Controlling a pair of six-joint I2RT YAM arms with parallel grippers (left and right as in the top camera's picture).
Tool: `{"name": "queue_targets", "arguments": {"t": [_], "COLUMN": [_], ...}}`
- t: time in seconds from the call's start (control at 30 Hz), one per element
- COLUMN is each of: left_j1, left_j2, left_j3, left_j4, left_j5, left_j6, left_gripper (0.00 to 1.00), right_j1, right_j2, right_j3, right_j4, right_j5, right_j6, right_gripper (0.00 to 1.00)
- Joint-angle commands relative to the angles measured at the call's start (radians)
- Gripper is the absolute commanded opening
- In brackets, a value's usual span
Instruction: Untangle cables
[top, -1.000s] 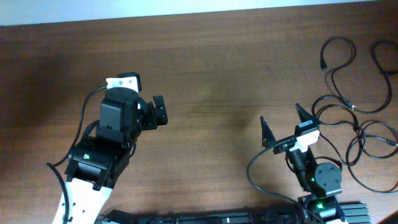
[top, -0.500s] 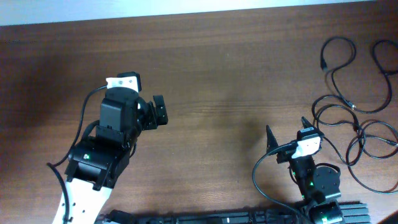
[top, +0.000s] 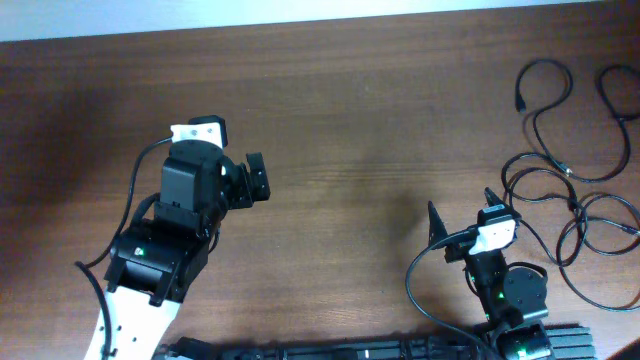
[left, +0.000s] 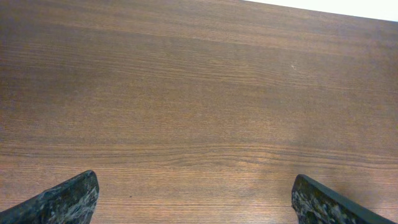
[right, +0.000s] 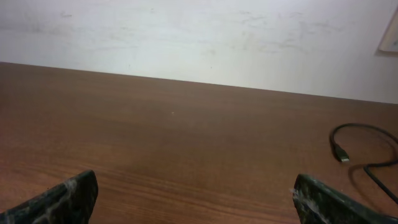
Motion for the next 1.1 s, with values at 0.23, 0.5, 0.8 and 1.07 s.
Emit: {"name": "queue_targets", "arguments": {"t": [0.23, 0.5, 0.8, 1.07], "left_j1": [0.002, 0.002, 0.032, 0.156], "left_j2": [-0.005, -0.005, -0.084, -0.380], "left_j3": [0.002, 0.002, -0.042, -0.441], "left_j4": [0.002, -0.002, -0.068, 0.370], "left_j5": [-0.011, -0.011, -0.041, 0.045], "left_j6": [0.000, 0.001, 0.001, 0.110], "left_gripper": [0.99, 0.99, 0.99, 0.99], "right_j1": [0.004, 0.004, 0.004, 0.004], "right_j2": [-0.010, -0.010, -0.010, -0.010], "right_j3": [-0.005, -0.005, -0.005, -0.005], "right_j4": [-0.008, -0.008, -0.007, -0.008], "right_j5": [0.015, 0.015, 0.015, 0.015], "right_j6": [0.001, 0.001, 0.001, 0.001], "right_gripper": [0.99, 0.99, 0.99, 0.99]}}
